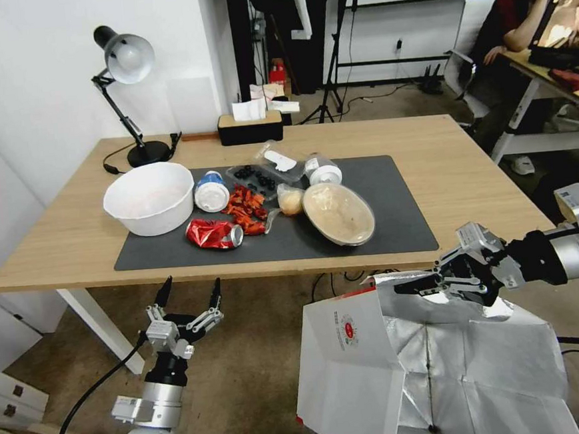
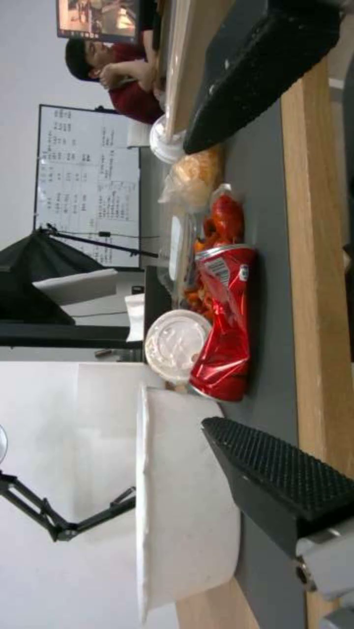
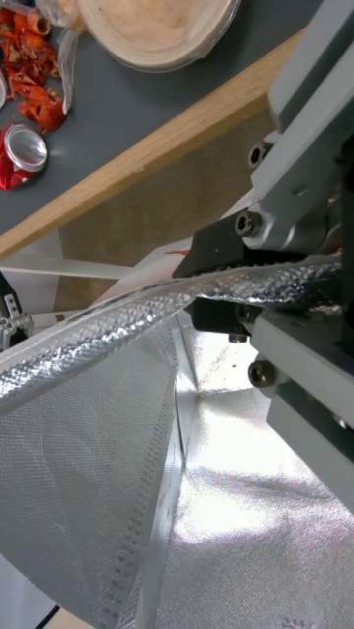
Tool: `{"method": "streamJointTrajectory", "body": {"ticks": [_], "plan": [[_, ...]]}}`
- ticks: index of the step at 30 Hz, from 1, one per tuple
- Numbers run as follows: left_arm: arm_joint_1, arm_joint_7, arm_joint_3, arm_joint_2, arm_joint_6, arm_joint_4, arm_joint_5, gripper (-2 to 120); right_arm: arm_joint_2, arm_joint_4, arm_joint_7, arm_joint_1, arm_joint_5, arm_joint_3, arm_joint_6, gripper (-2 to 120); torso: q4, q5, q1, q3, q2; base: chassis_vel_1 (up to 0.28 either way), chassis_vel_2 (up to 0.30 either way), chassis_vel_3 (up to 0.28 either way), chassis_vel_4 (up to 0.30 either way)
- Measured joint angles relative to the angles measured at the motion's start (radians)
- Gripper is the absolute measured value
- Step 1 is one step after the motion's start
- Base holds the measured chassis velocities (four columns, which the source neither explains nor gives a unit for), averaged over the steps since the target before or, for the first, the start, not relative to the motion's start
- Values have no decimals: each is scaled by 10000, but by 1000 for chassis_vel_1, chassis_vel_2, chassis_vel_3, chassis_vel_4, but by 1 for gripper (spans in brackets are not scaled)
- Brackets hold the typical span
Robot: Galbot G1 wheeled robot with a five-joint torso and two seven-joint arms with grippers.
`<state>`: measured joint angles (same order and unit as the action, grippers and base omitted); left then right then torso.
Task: Pick up the food delivery bag from the floor and place it on the table.
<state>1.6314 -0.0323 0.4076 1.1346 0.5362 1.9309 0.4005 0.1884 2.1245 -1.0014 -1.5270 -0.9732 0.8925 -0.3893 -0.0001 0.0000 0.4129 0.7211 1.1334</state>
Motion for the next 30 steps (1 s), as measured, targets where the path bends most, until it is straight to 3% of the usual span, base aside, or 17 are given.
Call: {"method": "streamJointTrajectory", "body": {"ticks": [23,27,30], "plan": [[38,10,45,4,50,29,-43,100,-170,144,30,-128,-319,308,-15,0,1,-1,-35,-43,-76,0,0,0,0],[40,4,46,14,51,29,-44,100,-255,144,264,-114,-702,481,-46,0,0,1,-38,-46,-82,0,0,0,0],[21,-6,56,-4,71,24,-35,100,-320,159,893,-87,-1897,956,-169,0,1,0,-39,-50,-89,0,0,0,0]]}}
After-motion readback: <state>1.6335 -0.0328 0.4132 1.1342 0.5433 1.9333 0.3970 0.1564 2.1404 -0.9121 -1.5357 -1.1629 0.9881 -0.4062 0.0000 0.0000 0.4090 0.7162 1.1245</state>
